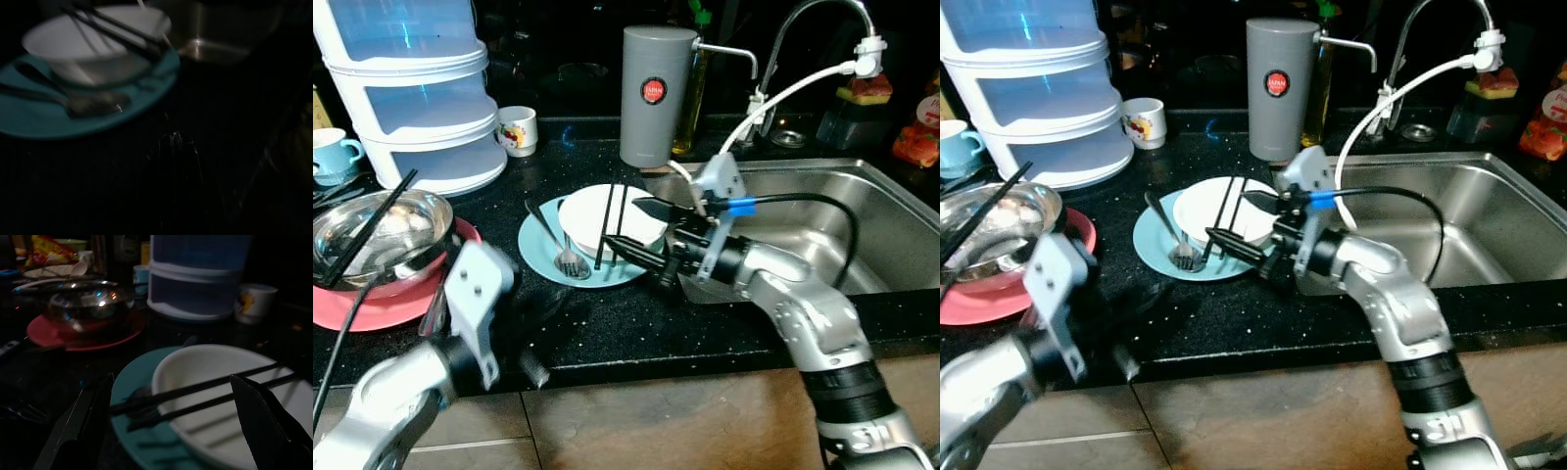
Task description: Kitchen organization
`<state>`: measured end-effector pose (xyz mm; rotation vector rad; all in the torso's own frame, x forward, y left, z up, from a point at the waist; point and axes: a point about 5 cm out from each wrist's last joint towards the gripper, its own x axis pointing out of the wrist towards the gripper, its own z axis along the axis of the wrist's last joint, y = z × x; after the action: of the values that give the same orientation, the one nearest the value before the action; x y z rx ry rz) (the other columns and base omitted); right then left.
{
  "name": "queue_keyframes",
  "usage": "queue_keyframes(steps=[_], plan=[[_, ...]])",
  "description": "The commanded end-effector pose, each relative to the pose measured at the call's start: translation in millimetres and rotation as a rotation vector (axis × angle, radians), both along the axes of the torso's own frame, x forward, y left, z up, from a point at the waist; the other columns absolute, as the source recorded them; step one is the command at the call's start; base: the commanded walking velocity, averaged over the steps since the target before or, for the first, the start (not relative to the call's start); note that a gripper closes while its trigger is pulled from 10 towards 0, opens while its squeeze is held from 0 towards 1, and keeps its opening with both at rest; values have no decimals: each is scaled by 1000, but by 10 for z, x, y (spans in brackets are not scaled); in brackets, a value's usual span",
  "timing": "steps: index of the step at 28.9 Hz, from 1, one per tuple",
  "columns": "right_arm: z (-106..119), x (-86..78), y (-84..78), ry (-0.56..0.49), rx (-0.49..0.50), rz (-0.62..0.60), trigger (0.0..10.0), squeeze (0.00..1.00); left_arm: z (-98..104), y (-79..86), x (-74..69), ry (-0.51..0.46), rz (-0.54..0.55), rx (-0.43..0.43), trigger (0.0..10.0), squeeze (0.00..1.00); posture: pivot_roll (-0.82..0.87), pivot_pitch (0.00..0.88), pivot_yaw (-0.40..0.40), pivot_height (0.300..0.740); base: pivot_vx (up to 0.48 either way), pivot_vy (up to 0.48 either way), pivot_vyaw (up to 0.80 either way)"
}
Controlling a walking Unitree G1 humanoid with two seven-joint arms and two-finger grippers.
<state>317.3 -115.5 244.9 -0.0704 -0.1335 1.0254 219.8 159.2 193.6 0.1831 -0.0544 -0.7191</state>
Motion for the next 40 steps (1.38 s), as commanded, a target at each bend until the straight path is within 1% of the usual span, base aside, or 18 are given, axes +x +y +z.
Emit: queue_keyframes(steps=[1, 2, 3, 5, 7, 11, 12, 19, 21, 22, 23, 28, 33, 34, 35, 38, 40], plan=[[-40, -56, -14, -5, -8, 6, 10000, 0, -178, 5, -32, 32, 32, 31, 10000, 0, 51, 33, -58, 740, 0, 0, 0], [-40, -56, -14, -5, -8, 6, 10000, 0, -178, 5, -32, 32, 32, 31, 10000, 0, 51, 33, -58, 740, 0, 0, 0], [-58, -69, -14, -4, -10, 5, 10000, 0, -225, 6, -44, 42, 46, 20, 10000, 0, 51, 33, -58, 740, 0, 0, 0], [-124, -94, 0, -5, -40, -3, 10000, 0, -319, 34, -40, 36, 118, 15, 10000, 0, 52, 30, -60, 740, 0, 0, 0], [-157, -122, 23, -4, -46, 0, 10000, 0, -344, 32, -34, 15, 158, 1, 10000, 0, 51, 28, -64, 740, 0, 0, 0], [-175, -149, 44, -7, -48, 6, 10000, 0, -324, -4, -32, -10, 166, -28, 10000, 0, 51, 27, -66, 740, 0, 0, 0], [-195, -165, 56, -4, -53, 14, 10000, 0, -294, -26, -14, -42, 182, -44, 10000, 0, 50, 26, -67, 740, 0, 0, 0], [-219, -189, 83, -4, -64, 31, 10000, 0, -252, -52, 26, -101, 230, -76, 10000, 0, 46, 35, -65, 740, 0, 0, 0], [-220, -191, 91, -4, -65, 33, 10000, 0, -246, -54, 43, -114, 246, -88, 10000, 20, 45, 38, -65, 740, 0, 0, 0], [-219, -194, 100, -7, -68, 34, 10000, 0, -230, -59, 57, -126, 255, -106, 10000, 651, 43, 43, -67, 740, 0, 0, 0], [-218, -196, 107, -9, -70, 35, 10000, 0, -210, -65, 61, -137, 252, -119, 10000, 1000, 43, 43, -67, 740, 0, 0, 0], [-226, -207, 128, -14, -78, 40, 10000, 0, -132, -60, 88, -205, 291, -122, 10000, 1000, 41, 48, -68, 740, 0, 0, 0], [-221, -202, 131, -34, -95, 28, 10000, 0, -175, -53, 79, -201, 288, -75, 10000, 1000, 39, 50, -68, 740, 0, 0, 0], [-209, -195, 133, -47, -96, 21, 10000, 0, -206, -45, 70, -188, 282, -55, 10000, 192, 39, 50, -68, 740, 0, 0, 0], [-200, -190, 134, -55, -96, 16, 10000, 0, -227, -39, 64, -179, 279, -44, 10000, 0, 39, 50, -68, 740, 0, 0, 0], [-156, -178, 140, -85, -78, 4, 10000, 0, -259, -23, 45, -162, 277, -34, 10000, 0, 40, 53, -68, 740, 0, 0, 0], [-87, -184, 169, -146, -49, -4, 10000, 0, -267, -4, 32, -159, 287, -35, 10000, 0, 42, 52, -69, 740, 0, 0, 0]])
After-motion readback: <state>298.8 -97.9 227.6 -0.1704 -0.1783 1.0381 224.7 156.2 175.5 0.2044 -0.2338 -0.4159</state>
